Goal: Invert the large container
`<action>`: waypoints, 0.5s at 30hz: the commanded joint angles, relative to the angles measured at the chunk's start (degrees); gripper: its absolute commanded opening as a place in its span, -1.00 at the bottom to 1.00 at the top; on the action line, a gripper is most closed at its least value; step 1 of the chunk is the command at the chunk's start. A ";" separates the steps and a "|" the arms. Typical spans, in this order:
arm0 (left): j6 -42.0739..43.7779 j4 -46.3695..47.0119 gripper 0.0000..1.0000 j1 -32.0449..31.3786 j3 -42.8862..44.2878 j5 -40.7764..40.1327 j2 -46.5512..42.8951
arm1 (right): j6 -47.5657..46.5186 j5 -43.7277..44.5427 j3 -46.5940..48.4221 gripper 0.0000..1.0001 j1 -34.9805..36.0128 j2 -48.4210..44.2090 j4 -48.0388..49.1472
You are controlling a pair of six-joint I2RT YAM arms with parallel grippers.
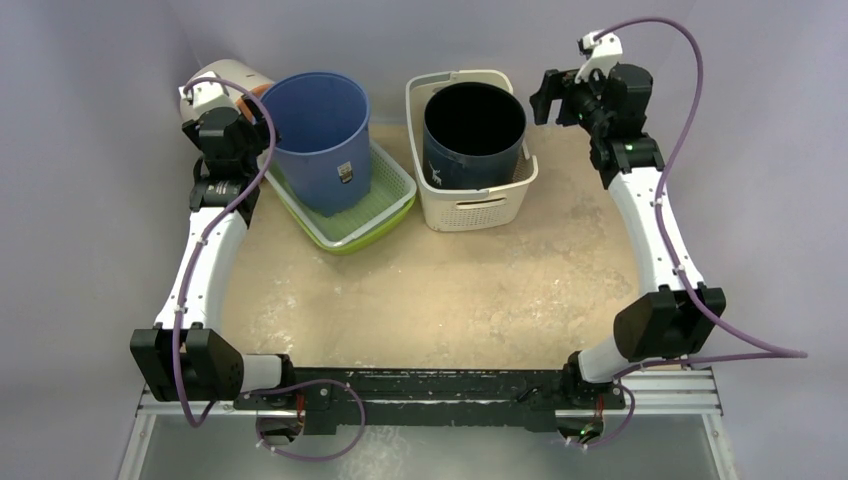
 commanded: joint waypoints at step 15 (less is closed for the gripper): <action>-1.12 0.89 0.65 -0.14 0.56 -2.45 -1.76 | -15.06 -13.77 10.00 0.68 16.48 6.41 -10.63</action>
